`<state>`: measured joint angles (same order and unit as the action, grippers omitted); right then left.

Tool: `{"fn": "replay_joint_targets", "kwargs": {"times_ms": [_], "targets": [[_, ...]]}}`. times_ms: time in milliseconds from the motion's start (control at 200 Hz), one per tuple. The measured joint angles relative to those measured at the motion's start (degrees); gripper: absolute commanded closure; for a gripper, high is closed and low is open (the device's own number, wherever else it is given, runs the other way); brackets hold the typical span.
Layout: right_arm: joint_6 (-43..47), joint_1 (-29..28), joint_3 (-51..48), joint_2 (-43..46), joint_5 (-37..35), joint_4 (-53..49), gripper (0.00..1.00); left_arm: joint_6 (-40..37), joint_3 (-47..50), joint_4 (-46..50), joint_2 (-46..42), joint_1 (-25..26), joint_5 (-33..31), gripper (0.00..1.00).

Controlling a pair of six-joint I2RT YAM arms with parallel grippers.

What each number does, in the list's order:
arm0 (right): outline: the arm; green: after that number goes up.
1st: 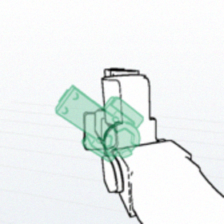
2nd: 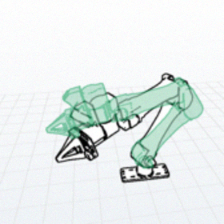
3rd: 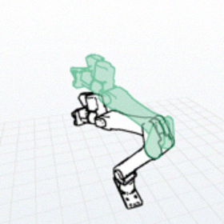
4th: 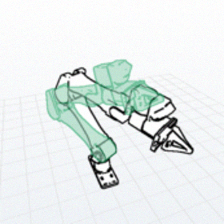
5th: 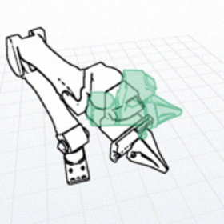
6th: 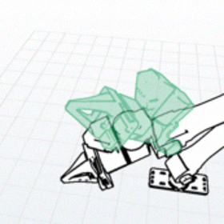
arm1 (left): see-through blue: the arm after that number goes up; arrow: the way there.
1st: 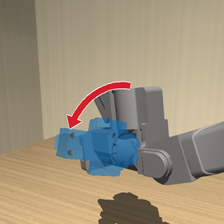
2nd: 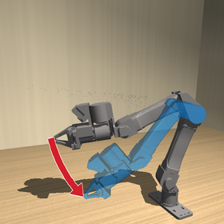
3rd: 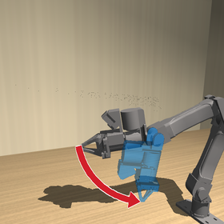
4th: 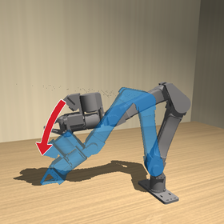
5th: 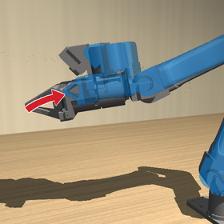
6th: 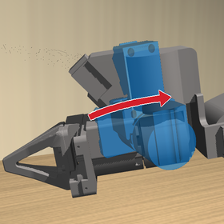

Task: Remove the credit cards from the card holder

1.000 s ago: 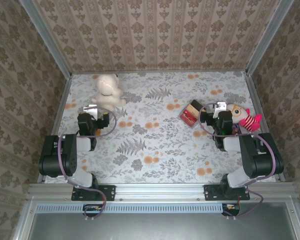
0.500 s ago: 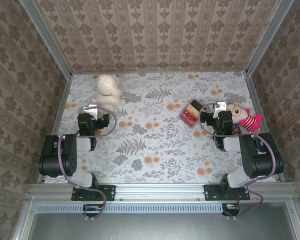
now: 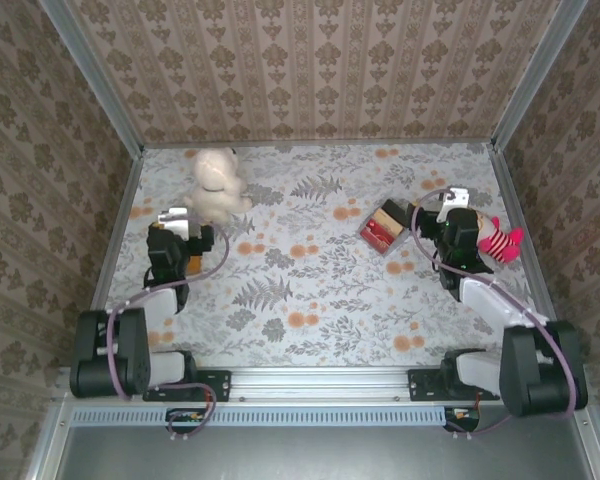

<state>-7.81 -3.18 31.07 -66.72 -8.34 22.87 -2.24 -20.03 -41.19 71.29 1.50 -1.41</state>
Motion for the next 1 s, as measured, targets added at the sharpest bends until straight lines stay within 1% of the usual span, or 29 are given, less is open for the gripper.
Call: {"fn": "replay_joint_targets", "kwargs": {"times_ms": [105,180,305,405,500,545,660,715,830,1000], "targets": [[-2.82,-3.65,4.74,4.24,-0.26,-8.41,0.0,1.95,-1.6,8.24,-6.12,1.53,-1.95,0.0],[-6.1,-6.12,8.94,5.6,-0.26,-15.43,0.0,5.4,-4.02,14.86,-9.11,2.27,-3.74,0.0],[-12.37,-7.06,14.27,5.6,-0.26,-24.24,0.0,12.33,-8.35,26.12,-12.74,2.27,-6.4,0.0],[-15.54,-7.06,16.13,4.94,0.28,-28.04,0.0,17.77,-12.04,36.3,-14.86,2.29,-8.79,0.0],[-17.51,-7.06,16.26,3.74,2.93,-30.08,0.0,21.97,-14.93,45.51,-16.02,2.29,-10.49,0.0],[-17.97,-7.06,16.26,3.08,4.22,-30.75,0.0,22.82,-15.54,48.35,-16.17,2.27,-10.6,0.0],[-19.1,-7.06,17.97,0.31,8.74,-33.14,0.0,25.4,-15.65,53.64,-15.45,2.16,-10.38,0.0],[-19.61,-7.06,19.32,-1.27,10.6,-34.07,0.0,26.69,-15.63,55.36,-14.05,1.25,-8.85,0.0],[-21.05,-7.06,21.42,-4.13,13.57,-35.23,0.0,28.89,-15.06,57.13,-9.97,-2.14,-6.29,0.0],[-23.52,-7.06,22.32,-6.36,14.71,-37.31,0.0,30.64,-14.56,59.23,-5.55,-7.13,-2.43,0.0]]}}
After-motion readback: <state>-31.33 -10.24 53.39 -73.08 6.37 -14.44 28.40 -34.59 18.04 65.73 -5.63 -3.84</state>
